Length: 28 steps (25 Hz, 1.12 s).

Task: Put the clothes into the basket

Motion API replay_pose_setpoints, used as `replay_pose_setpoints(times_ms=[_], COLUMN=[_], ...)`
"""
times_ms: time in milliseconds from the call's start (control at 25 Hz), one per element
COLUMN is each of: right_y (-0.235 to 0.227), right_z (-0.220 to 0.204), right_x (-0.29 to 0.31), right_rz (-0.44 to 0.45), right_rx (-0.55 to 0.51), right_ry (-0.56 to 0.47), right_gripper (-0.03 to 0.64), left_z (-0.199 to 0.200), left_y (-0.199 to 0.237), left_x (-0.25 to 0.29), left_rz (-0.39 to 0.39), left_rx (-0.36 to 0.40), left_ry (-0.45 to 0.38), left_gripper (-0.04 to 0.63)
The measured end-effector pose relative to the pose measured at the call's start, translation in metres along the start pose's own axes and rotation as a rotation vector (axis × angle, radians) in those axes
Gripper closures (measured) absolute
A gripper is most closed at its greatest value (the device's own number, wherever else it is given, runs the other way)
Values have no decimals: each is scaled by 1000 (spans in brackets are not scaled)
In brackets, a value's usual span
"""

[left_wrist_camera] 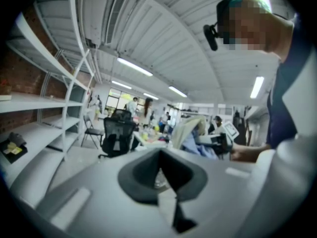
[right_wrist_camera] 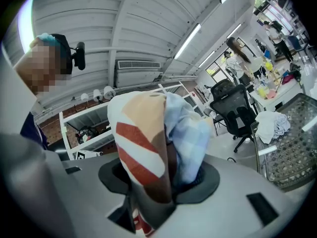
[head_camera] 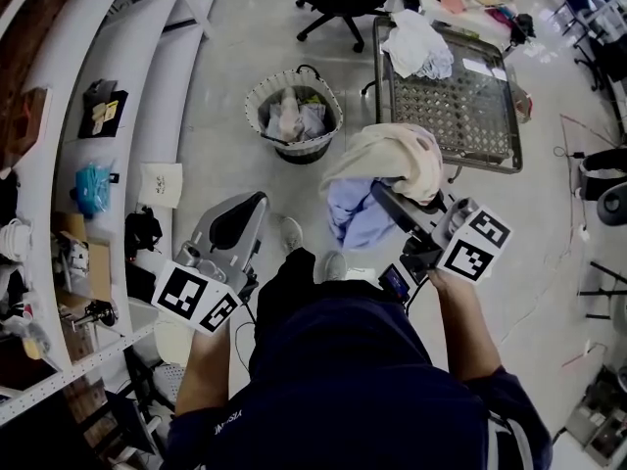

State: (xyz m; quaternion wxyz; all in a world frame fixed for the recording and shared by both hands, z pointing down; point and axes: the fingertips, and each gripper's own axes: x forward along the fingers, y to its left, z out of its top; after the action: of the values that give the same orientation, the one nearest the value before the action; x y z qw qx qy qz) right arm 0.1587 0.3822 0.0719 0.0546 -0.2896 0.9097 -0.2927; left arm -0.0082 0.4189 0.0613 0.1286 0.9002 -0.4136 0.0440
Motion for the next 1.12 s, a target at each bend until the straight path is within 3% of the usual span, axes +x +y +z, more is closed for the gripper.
replay_pose_setpoints(times_ms=[280, 1120], right_y=[-21, -72], right_z=[10, 26], right_x=[35, 201], right_rz=[-18, -97], right_rx=[-2, 16], right_ry=[4, 56], right_gripper=[408, 408], left_z=[-1, 7], left_y=[37, 207], left_x=[27, 73], left_rz=[-40, -117], left_rx=[-20, -81], left_ry=[17, 61], left_gripper=[591, 591])
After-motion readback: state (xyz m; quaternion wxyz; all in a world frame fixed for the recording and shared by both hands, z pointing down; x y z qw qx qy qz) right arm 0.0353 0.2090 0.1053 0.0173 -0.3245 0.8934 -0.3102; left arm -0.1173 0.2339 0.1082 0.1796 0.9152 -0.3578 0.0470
